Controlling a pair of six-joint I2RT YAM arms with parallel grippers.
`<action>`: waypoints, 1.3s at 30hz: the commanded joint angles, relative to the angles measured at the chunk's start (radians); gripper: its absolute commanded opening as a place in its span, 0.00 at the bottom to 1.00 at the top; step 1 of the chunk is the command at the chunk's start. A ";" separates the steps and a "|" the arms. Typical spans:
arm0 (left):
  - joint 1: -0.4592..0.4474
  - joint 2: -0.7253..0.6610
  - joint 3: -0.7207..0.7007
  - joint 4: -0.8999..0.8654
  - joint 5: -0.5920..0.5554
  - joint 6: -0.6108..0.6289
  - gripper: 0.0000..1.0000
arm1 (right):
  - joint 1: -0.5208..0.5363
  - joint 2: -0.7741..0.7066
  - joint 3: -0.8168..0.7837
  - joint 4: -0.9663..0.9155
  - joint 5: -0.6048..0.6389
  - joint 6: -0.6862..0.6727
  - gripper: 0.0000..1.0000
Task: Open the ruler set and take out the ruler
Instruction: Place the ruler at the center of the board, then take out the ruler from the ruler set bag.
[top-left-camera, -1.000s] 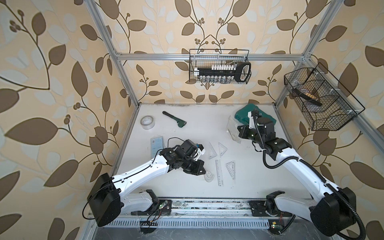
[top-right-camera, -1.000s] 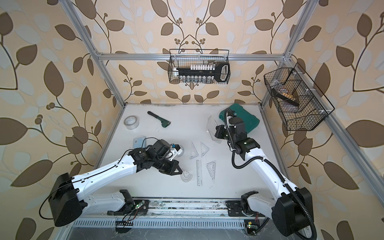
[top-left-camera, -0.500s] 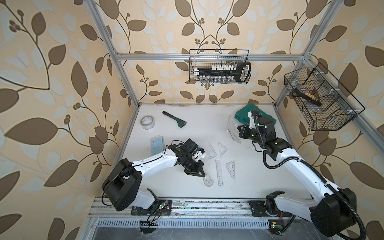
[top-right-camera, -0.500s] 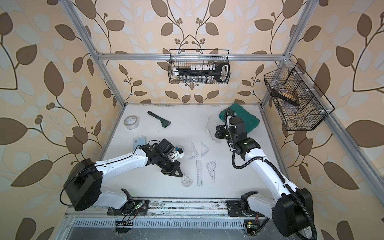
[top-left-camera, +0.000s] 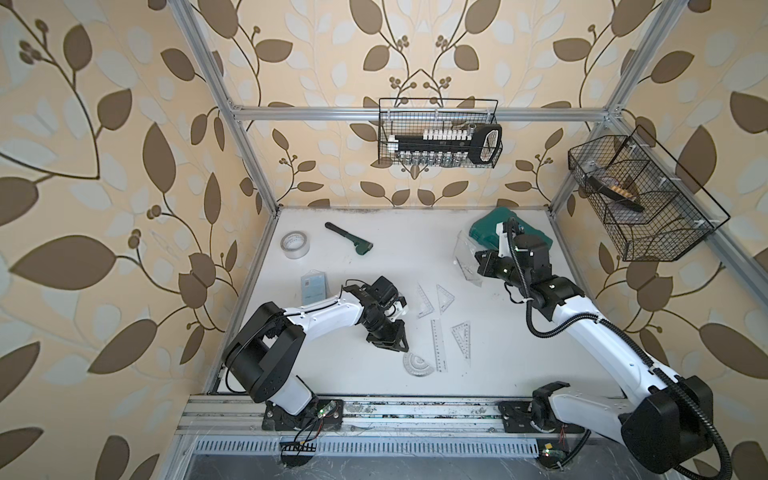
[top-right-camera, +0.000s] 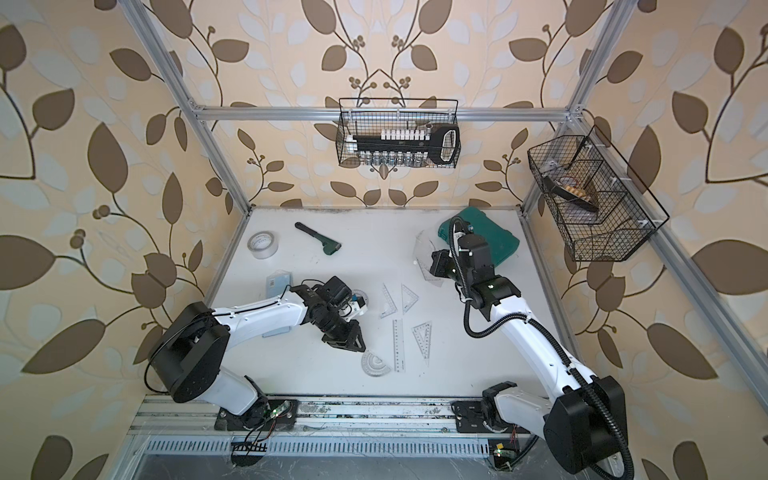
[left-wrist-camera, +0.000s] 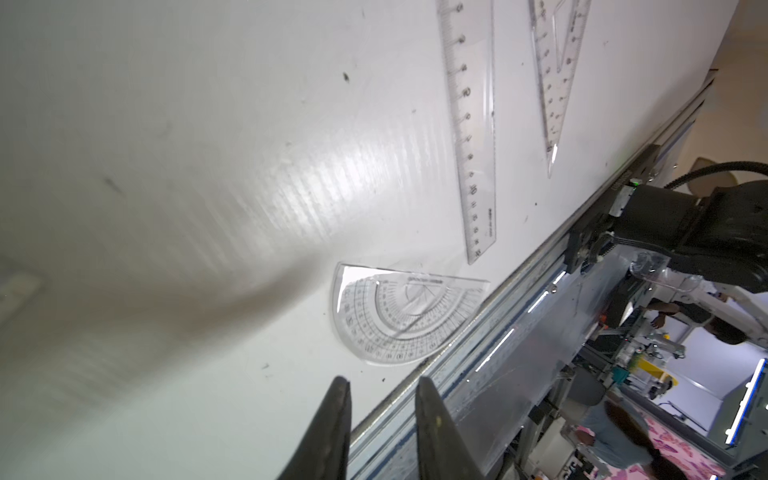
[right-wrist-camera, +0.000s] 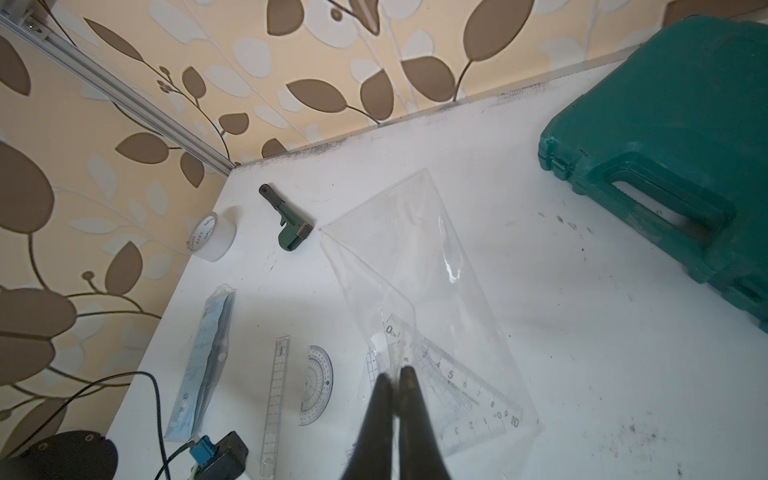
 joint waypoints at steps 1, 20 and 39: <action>0.016 -0.024 0.038 -0.014 -0.084 0.005 0.39 | -0.004 -0.020 0.013 -0.011 0.008 -0.016 0.00; -0.060 -0.143 0.231 0.341 -0.274 -0.157 0.73 | 0.005 0.008 0.004 0.039 -0.044 0.016 0.00; -0.135 0.132 0.442 0.582 -0.336 -0.357 0.52 | 0.024 0.012 -0.011 0.064 -0.047 0.032 0.00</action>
